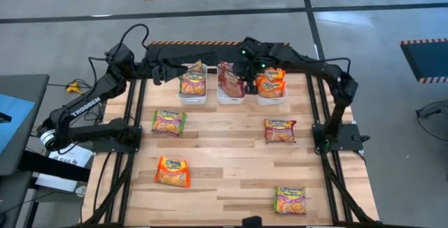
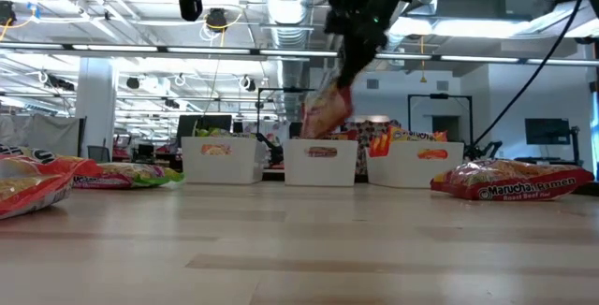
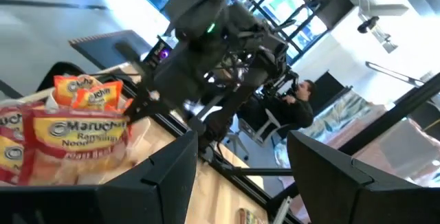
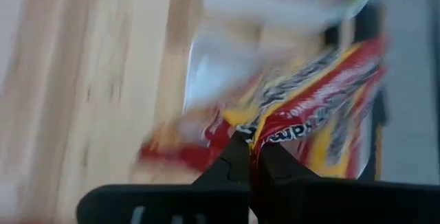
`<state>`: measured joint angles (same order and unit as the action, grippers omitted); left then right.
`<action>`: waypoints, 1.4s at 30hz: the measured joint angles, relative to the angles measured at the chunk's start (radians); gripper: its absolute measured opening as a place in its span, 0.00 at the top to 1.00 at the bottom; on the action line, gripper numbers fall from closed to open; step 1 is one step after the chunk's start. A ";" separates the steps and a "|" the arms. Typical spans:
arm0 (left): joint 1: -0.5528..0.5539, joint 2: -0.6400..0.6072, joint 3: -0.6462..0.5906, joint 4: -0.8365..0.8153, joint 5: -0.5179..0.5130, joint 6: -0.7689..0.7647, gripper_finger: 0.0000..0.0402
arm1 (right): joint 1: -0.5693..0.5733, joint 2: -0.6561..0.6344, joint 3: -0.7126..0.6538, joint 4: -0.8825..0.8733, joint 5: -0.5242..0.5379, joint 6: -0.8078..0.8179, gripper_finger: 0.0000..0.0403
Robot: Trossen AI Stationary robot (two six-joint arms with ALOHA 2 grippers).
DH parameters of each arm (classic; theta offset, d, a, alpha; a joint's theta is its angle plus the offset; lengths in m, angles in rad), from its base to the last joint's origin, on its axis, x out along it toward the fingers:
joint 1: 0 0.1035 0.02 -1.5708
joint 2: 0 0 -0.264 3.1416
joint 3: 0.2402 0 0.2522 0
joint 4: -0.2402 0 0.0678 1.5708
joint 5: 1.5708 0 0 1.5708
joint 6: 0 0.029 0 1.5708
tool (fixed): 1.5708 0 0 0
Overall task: Sort Maruchan noodles
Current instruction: Put the red noodle pack into the center white bin
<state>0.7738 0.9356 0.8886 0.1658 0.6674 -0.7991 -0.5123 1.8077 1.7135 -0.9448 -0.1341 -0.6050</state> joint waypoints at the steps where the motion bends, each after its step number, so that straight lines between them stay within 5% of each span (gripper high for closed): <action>1: 0.000 0.000 0.000 0.001 -0.002 0.006 0.48 | -0.001 0.010 -0.003 -0.020 0.001 -0.008 0.98; 20: 0.000 0.000 0.000 -0.016 -0.028 0.106 0.48 | 0.002 0.129 0.003 0.144 0.108 -0.031 0.98; 28: 0.000 0.000 0.000 -0.087 -0.029 0.141 0.48 | 0.023 0.149 -0.012 0.052 0.110 0.012 0.97; 42: 0.000 0.000 0.000 -0.093 -0.029 0.132 0.48 | 0.061 0.190 -0.019 -0.019 0.140 0.136 0.80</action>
<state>0.7738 0.9356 0.8886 0.0727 0.6388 -0.6675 -0.4513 1.9980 1.6947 -0.9641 0.0056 -0.4690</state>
